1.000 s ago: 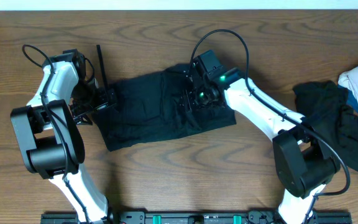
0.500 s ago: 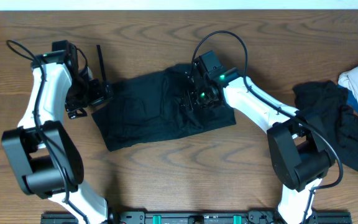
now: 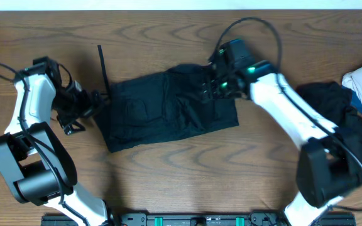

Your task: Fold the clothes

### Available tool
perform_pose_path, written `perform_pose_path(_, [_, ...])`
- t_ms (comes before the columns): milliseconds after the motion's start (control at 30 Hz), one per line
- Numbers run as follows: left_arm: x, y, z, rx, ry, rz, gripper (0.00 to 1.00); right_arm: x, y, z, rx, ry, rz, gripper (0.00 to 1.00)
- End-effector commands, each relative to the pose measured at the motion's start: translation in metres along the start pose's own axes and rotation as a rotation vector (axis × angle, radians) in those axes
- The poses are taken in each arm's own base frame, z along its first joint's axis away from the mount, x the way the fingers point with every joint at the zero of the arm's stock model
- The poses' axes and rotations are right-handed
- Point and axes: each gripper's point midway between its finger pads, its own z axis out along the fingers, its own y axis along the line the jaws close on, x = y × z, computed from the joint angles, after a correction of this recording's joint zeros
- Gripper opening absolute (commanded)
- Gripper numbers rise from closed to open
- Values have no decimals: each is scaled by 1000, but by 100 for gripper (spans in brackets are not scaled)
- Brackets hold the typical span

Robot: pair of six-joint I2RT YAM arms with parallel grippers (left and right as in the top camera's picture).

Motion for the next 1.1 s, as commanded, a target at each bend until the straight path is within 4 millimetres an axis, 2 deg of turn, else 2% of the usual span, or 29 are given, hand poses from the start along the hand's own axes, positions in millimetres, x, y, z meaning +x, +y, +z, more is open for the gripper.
perform_pose_path(0, [11, -17, 8, 160, 44, 19, 98, -14, -6, -31, 5, -77, -24, 82])
perform_pose_path(100, [16, -19, 15, 196, 59, 11, 98, -21, -8, -49, 5, -123, -27, 86])
perform_pose_path(233, [23, -16, 25, 203, 77, 3, 98, -25, -6, -60, 1, -152, -30, 88])
perform_pose_path(600, [34, -3, 47, 185, 94, -35, 98, -23, -6, -61, 2, -147, -29, 88])
perform_pose_path(767, [29, 18, 50, 63, 68, -43, 98, -21, -7, -60, 6, -138, -40, 88])
perform_pose_path(933, [20, 15, 51, 75, 33, -41, 98, -20, -7, -60, 7, -134, -39, 88])
perform_pose_path(1067, [20, 8, 51, 115, 36, -47, 98, -19, -7, -60, 7, -132, -38, 88])
